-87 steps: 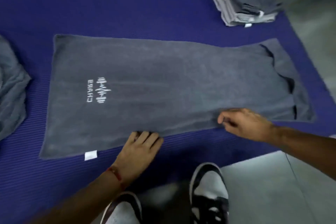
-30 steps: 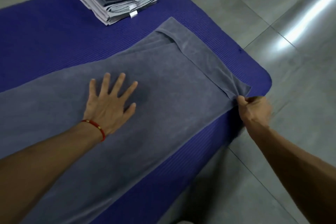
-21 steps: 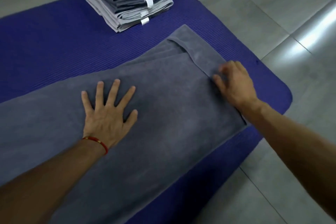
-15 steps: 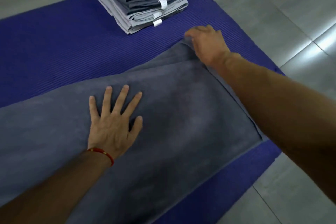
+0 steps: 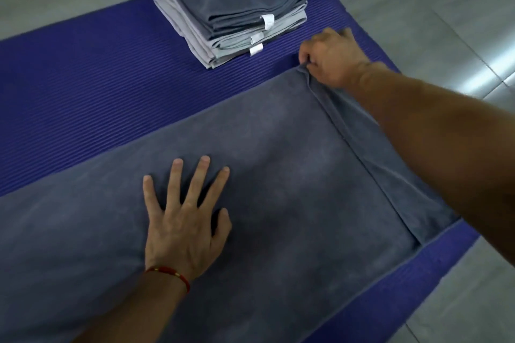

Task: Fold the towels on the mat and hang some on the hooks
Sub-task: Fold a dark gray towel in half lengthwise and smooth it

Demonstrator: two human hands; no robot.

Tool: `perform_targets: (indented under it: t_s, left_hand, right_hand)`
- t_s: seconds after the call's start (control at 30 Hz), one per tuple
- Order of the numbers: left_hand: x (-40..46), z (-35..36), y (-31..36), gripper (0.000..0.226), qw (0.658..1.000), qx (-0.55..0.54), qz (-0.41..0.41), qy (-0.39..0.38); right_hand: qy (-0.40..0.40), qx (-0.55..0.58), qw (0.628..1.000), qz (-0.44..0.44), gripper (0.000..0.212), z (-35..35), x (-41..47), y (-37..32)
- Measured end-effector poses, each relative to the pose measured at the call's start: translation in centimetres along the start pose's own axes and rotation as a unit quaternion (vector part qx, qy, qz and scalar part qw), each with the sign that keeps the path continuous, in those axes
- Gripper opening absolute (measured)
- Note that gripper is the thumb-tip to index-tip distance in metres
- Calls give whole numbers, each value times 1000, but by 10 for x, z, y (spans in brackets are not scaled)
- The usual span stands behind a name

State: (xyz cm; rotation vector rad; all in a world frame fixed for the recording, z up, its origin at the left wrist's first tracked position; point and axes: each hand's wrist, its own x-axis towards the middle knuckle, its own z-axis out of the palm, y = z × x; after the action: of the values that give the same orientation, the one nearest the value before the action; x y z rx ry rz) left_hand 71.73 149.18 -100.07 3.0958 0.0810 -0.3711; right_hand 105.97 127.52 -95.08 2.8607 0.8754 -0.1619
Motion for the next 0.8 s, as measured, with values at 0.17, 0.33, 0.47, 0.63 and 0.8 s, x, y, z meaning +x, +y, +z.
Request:
perform_targets:
  t_s: [0.17,0.33,0.47,0.63,0.8]
  left_hand:
    - [0,-2,-1,69,1000,0,2,-2]
    - [1,1,-1,69,1000,-2,13,9]
    - [2,3,-2,70,1000,7,17,10]
    - [-2,8,-4,69,1000,-4,17,25]
    - [-2,15,-7,71,999,-21,20,36]
  right_hand:
    - [142,76,963,215,44,33,-45,-48]
    - [-22,119,953,277,73,69,-72,-83]
    - [-9,155,969,191,74,55,-72,-101]
    - [61,178,902,388,67,61,-151,-99]
    - [-31,187,846,499,67,92,-271,-75]
